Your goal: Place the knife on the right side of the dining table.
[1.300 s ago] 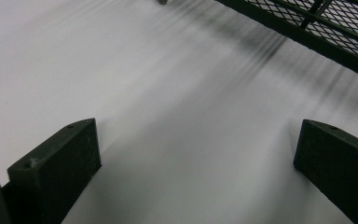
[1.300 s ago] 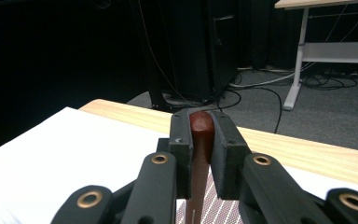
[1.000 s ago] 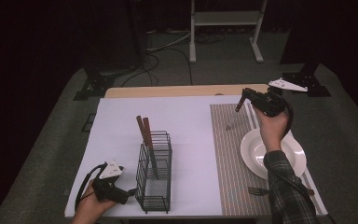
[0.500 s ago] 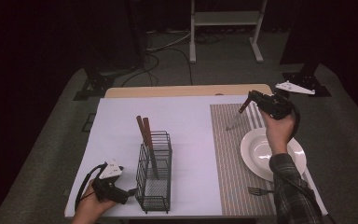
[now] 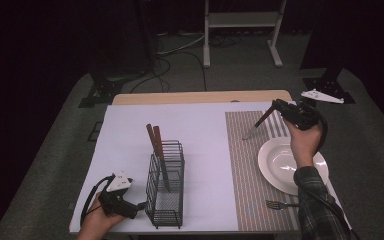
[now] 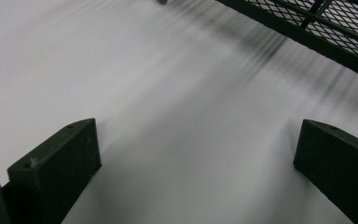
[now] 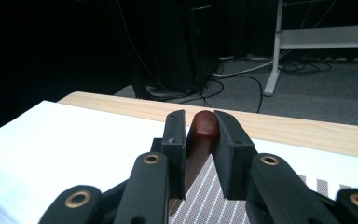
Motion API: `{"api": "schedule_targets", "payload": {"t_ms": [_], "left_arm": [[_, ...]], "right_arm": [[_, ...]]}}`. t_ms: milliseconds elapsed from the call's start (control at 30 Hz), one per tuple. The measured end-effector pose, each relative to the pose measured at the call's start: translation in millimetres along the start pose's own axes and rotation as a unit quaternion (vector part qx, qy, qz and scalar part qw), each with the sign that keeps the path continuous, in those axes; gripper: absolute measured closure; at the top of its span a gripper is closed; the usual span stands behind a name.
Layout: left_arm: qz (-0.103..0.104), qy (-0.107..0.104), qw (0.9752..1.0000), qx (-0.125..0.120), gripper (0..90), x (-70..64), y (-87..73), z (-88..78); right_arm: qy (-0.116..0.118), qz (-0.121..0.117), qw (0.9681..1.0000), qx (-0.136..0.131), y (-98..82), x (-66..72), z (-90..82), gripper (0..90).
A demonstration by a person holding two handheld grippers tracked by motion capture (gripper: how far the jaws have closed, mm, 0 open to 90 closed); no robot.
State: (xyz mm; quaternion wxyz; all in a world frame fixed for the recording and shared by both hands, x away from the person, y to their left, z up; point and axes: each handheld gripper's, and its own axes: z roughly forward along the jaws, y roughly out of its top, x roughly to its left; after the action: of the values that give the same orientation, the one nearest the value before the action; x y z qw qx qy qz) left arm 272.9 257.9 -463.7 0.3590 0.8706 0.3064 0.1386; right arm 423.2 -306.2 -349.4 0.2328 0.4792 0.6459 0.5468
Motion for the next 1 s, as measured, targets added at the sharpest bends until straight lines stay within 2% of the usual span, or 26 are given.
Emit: {"api": "schedule_targets", "payload": {"t_ms": [1000], "left_arm": [[0.0,0.0,1.0,0.0,0.0,0.0,0.0,0.0]], "right_arm": [[-0.029,0.021,0.9991,0.021,-16.5,-28.1,-10.9,68.1]]}}
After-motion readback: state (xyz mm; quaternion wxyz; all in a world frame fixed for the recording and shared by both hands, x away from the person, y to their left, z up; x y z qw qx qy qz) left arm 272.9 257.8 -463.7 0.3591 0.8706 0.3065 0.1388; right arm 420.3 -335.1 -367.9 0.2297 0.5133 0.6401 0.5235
